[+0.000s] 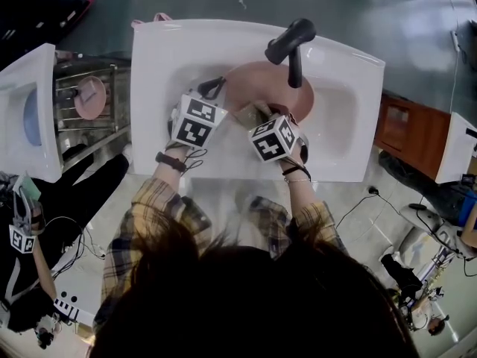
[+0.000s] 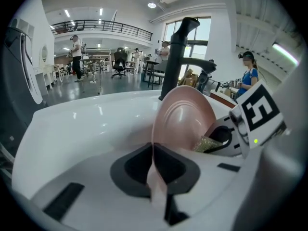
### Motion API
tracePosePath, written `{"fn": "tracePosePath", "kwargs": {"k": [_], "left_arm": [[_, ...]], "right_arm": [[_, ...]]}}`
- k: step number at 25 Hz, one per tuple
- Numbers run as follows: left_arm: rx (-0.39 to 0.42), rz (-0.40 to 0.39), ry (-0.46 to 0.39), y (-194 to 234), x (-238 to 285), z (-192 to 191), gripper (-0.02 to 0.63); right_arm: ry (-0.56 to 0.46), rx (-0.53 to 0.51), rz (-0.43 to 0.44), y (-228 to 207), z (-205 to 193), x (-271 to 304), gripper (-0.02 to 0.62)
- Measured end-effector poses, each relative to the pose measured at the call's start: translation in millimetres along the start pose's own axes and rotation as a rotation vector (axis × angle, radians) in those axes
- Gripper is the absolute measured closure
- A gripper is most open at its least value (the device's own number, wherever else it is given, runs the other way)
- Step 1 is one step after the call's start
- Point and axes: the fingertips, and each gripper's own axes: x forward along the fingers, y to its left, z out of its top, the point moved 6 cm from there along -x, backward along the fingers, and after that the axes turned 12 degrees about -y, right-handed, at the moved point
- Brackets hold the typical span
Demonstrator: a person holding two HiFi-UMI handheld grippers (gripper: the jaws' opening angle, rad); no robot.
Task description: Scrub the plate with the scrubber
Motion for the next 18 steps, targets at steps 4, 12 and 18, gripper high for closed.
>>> {"fn": "tracePosePath", "kwargs": {"k": [4,12,18], "left_arm": [[0.011,-0.015,0.002,-1,0,2,0.584],[0.051,-0.039,0.023,-7,-2,6,0.584],[0.06,-0.047,0.03,-8,-3,6,0.583]], "right_arm": [[0.035,-0.012,-0.037,-20,-19,-8,0.522],[-0.019,0.009,-0.212,-73,-26,-43,0.52],[-0.143,0.02,-0.34,-98,-4,-64,0.52]]}}
